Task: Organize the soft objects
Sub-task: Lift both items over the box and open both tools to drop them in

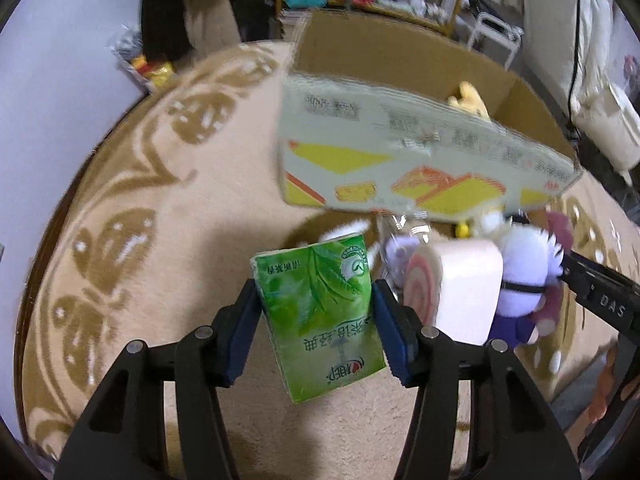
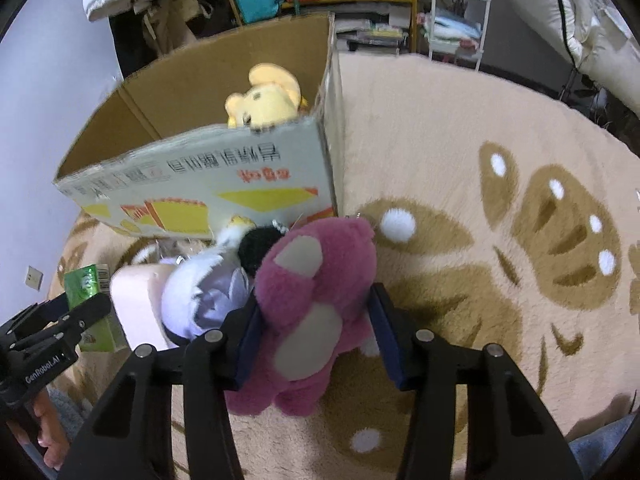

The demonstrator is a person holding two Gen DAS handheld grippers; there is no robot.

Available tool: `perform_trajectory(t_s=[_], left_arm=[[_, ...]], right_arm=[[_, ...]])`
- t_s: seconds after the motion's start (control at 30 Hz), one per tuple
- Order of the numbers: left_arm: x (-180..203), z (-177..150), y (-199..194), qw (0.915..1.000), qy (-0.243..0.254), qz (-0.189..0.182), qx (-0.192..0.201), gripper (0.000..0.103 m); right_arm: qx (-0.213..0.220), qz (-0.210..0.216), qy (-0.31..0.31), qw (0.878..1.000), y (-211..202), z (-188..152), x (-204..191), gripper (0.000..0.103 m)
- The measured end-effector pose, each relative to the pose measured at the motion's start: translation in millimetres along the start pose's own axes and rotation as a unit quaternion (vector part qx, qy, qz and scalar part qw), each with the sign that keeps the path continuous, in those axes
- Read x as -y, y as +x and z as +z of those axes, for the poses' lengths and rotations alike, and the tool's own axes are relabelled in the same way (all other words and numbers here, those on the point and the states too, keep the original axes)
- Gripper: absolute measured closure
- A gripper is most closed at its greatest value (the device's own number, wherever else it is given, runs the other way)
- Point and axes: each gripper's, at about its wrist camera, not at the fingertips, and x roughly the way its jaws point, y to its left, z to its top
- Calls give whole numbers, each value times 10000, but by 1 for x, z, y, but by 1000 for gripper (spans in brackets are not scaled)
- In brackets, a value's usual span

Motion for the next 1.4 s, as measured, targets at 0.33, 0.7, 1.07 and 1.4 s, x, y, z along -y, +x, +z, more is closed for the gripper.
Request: perform_trajectory(t_s=[0.33, 0.7, 1.07, 1.4], left_arm=[[-6, 6, -54, 9917, -19, 223, 1264, 49], [2, 10, -87, 9754, 239, 375, 2161, 48], [10, 27, -107, 9581, 420, 484, 2793, 48], [18, 51, -123, 9380, 561, 444, 3393, 48]], right_arm=[[1200, 83, -219, 9925, -63, 0, -2, 50], [2444, 114, -650, 9674, -111, 12, -17, 50], [2963, 208, -818, 9514, -122, 32, -32, 50], [3541, -2, -1085, 9289, -120, 45, -49, 50]])
